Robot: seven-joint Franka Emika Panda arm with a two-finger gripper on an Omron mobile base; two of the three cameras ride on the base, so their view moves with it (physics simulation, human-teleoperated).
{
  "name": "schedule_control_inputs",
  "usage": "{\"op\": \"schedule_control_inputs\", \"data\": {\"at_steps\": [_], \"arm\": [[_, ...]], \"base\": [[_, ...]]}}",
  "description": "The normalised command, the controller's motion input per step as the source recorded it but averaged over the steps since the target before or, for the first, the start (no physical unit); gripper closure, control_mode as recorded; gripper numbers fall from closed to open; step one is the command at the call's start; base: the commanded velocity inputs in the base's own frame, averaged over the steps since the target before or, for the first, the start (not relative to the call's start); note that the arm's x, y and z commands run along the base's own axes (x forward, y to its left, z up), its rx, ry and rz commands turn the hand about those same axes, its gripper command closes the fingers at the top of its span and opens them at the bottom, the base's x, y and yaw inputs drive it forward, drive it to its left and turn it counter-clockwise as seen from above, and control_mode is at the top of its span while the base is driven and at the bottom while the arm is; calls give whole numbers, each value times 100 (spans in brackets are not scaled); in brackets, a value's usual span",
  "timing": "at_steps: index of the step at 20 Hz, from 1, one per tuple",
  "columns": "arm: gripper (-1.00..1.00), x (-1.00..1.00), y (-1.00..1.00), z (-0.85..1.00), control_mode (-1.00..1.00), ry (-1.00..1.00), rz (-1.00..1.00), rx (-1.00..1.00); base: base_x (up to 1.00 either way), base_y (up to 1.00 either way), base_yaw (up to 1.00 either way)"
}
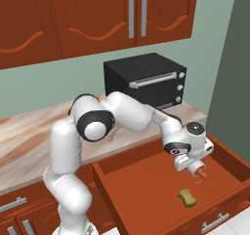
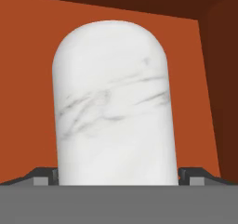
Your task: Restock the sink supplies by placing the sponge and soap dispenser on the counter and next to the sink. Make sure the soap dispenser is upright.
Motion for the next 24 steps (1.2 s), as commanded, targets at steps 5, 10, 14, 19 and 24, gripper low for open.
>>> {"op": "schedule_control_inputs", "data": {"at_steps": [5, 10, 14, 19, 24], "arm": [[100, -24, 87, 71, -100, 0, 0, -12], [100, -2, 31, 89, -100, 9, 0, -3], [100, 0, 9, 89, -100, 19, 0, 0], [100, -7, 23, 17, 100, 5, 0, 0], [100, 0, 0, 0, 100, 0, 0, 0]], "base": [[0, 0, 0], [0, 0, 0], [0, 0, 0], [-31, 54, 2], [-85, 90, 23]]}}
